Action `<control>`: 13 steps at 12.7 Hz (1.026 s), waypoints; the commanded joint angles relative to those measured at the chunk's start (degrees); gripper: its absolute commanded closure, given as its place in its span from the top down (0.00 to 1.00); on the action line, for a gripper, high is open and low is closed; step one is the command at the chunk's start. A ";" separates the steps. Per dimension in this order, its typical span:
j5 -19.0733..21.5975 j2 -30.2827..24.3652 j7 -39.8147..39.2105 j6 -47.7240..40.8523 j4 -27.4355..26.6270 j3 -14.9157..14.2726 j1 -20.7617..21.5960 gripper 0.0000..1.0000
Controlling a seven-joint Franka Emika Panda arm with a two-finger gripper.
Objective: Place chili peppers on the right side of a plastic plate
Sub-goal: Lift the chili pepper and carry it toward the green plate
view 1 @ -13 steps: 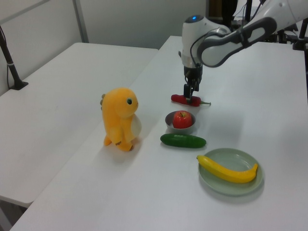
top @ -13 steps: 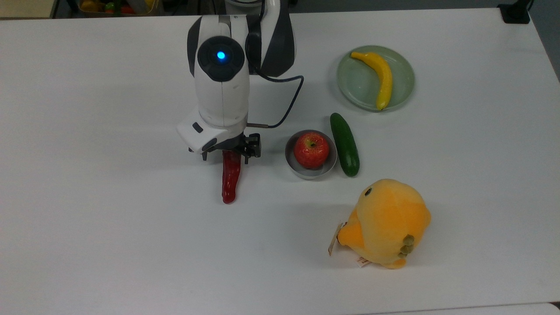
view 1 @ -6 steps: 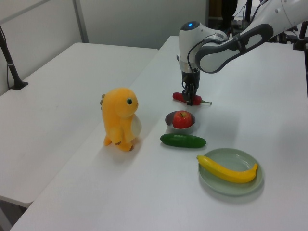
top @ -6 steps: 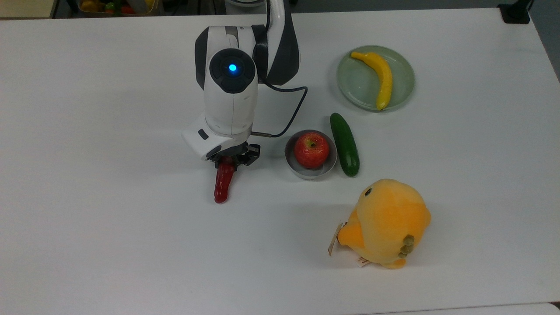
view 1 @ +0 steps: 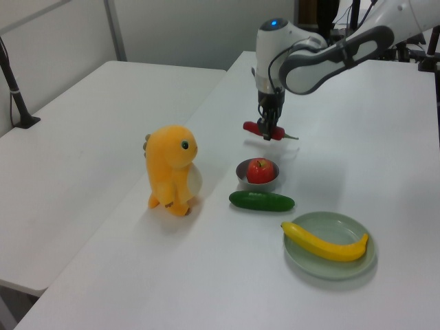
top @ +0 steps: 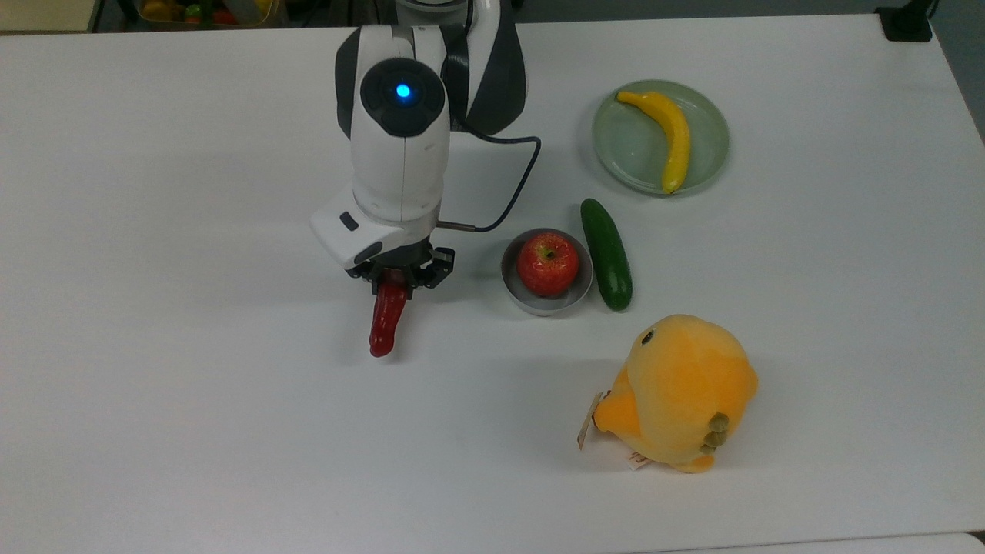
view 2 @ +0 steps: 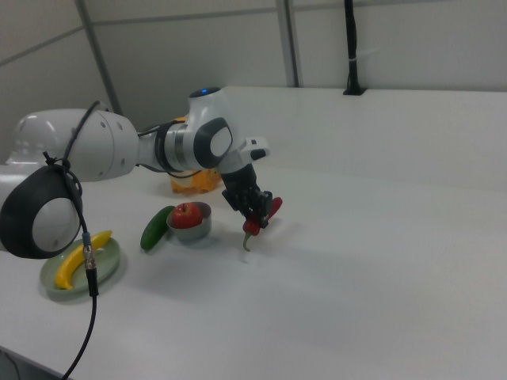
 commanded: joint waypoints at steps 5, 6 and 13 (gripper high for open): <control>0.05 -14.48 1.14 0.35 -12.35 0.70 0.16 0.05; 0.05 -16.49 1.14 0.34 -14.80 1.58 0.16 0.05; 0.66 -31.09 1.84 -4.49 -33.61 11.32 0.95 0.07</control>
